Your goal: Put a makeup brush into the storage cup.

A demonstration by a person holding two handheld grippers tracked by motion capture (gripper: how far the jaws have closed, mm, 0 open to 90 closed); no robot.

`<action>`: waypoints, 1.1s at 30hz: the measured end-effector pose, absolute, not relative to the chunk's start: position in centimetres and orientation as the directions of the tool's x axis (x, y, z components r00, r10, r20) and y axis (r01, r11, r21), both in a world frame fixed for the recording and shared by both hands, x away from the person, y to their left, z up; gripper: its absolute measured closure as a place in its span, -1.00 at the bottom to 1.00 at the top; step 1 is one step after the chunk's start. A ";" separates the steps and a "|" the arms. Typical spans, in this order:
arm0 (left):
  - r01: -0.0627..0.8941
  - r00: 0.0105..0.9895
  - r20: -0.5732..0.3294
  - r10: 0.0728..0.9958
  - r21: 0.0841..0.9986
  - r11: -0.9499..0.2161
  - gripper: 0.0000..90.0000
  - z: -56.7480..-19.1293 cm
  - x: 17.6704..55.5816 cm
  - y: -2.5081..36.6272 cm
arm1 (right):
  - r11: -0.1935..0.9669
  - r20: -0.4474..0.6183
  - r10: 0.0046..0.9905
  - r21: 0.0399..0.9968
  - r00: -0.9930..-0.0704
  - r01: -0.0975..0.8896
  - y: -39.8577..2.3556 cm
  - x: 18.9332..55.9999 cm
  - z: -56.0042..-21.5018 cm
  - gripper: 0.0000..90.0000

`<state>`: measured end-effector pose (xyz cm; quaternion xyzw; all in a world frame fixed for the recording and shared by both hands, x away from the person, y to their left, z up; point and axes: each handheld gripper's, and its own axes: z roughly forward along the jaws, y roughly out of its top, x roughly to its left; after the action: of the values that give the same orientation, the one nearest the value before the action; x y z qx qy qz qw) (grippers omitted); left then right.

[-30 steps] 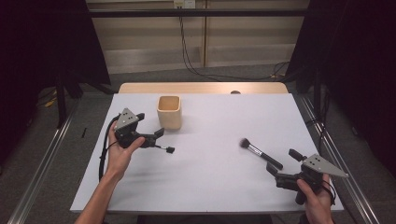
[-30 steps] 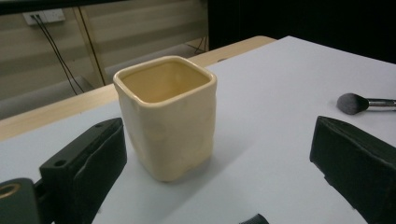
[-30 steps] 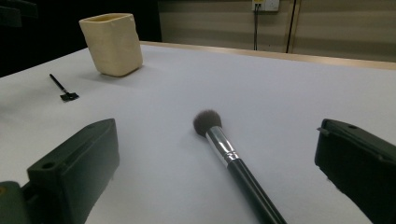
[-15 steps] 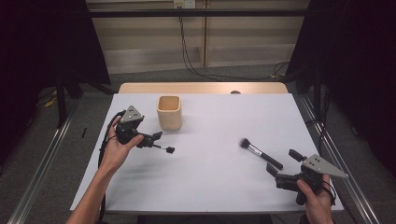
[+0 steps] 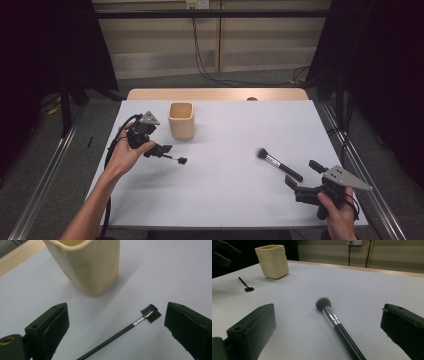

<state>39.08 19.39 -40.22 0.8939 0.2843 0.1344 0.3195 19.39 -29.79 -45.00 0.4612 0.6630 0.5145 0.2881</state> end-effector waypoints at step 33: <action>0.389 0.916 -0.016 0.402 0.287 -0.875 -0.86 -43.6 40.8 16.7 | 0.051 0.098 0.899 0.944 -0.426 0.326 -29.6 19.4 -45.1 -1.00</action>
<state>40.82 16.72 -43.55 0.9681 0.2043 0.0222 0.1436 19.45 -29.64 -45.10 0.4576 0.6695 0.5146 0.2783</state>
